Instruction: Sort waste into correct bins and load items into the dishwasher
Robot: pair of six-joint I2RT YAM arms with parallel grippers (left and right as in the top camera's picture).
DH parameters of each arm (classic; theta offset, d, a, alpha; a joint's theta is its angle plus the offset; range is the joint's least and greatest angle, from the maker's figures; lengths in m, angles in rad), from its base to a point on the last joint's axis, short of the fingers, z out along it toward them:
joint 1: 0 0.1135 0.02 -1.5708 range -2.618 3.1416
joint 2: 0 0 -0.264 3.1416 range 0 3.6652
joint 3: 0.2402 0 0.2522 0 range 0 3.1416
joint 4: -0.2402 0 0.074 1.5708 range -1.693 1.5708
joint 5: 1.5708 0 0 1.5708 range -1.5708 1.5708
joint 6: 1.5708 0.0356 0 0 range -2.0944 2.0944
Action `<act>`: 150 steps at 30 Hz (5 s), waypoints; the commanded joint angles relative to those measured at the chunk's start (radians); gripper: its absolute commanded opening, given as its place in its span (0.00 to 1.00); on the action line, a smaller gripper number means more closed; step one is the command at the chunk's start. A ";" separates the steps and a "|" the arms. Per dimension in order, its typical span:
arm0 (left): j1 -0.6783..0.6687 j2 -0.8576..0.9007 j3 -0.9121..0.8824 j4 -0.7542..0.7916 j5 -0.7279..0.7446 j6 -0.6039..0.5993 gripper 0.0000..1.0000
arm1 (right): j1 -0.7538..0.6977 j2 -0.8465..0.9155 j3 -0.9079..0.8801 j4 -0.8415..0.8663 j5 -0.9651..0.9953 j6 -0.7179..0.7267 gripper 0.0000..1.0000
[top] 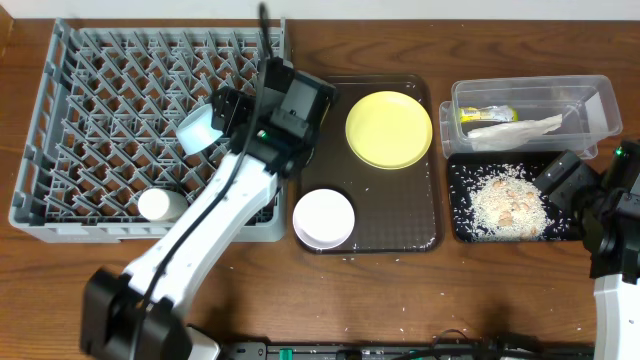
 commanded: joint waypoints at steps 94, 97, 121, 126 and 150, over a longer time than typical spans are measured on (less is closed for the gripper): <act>0.011 0.233 -0.004 0.301 1.094 -0.557 0.64 | -0.007 0.000 0.002 -0.003 0.010 0.014 0.99; 0.003 0.315 -0.004 0.346 1.077 -0.567 0.64 | -0.007 0.000 0.002 -0.003 0.010 0.014 0.99; 0.002 0.497 -0.004 0.389 1.002 -0.508 0.08 | -0.007 0.000 0.002 -0.003 0.010 0.014 0.99; 0.006 0.472 -0.003 0.381 1.002 -0.469 0.07 | -0.007 0.000 0.002 -0.003 0.010 0.014 0.99; 0.190 -0.070 0.001 0.270 1.001 -0.211 0.08 | -0.007 0.000 0.002 -0.003 0.010 0.014 0.99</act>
